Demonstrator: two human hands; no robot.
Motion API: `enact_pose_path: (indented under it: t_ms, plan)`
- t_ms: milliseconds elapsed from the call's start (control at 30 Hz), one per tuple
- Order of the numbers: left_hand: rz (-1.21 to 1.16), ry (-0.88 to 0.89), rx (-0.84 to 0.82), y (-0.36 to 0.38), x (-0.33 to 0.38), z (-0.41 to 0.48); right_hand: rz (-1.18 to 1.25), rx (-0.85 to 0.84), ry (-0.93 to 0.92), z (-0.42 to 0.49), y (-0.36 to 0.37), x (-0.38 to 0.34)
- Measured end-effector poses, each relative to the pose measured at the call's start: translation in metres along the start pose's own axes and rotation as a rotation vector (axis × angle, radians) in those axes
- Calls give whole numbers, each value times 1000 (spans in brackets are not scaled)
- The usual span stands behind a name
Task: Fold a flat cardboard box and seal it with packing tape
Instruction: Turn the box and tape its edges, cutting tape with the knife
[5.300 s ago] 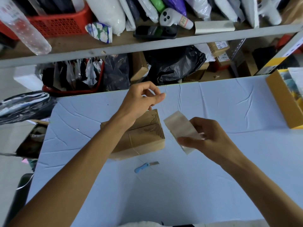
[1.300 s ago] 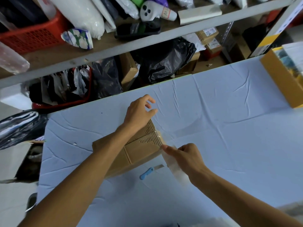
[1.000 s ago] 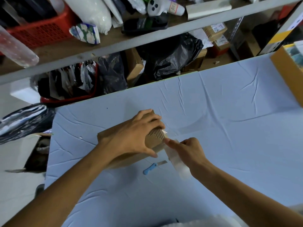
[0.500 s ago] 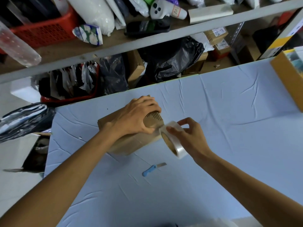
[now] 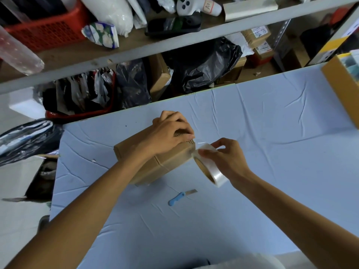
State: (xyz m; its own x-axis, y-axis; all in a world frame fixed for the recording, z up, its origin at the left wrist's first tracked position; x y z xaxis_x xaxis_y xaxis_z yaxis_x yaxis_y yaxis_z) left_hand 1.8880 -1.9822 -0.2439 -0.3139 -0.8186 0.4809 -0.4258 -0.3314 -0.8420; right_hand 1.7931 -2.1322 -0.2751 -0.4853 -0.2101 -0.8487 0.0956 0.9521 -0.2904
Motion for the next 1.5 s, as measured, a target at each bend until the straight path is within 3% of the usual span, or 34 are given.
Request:
enact_pose_path:
  t_ms: [533, 733, 1000, 1067, 1233, 1367, 1500]
  plan:
    - [79, 40, -91, 4, 6, -3, 18, -11, 22, 6, 2, 0]
    - [78, 69, -35, 3, 6, -3, -427, -95, 103, -4, 4, 31]
    - [68, 30, -3, -1, -4, -1, 55, -288, -75, -21, 5, 24]
    - [81, 44, 14, 1, -1, -2, 38, -257, -7, -18, 1, 35]
    - [131, 96, 43, 6, 6, -5, -269, -239, 150, -18, 8, 67]
    - [74, 51, 31, -3, -4, -1, -201, -251, 44, -19, 6, 49]
    - [73, 42, 33, -4, -4, 1, 95, -292, 95, -31, 3, 39]
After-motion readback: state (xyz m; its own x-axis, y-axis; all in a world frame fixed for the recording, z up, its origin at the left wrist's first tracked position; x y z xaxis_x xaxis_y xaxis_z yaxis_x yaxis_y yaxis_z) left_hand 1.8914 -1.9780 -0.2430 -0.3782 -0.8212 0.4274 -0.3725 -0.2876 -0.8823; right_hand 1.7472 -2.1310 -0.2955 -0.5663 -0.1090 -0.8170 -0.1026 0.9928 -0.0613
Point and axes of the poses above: each hand's wrist, its own z-axis towards the middle knuckle, its own y-axis out of the palm, x = y × z, the point moved 8 cm from there along z, towards the middle knuckle, and after that the axes turned 7 degrees about -y, right-handed, at the moved point
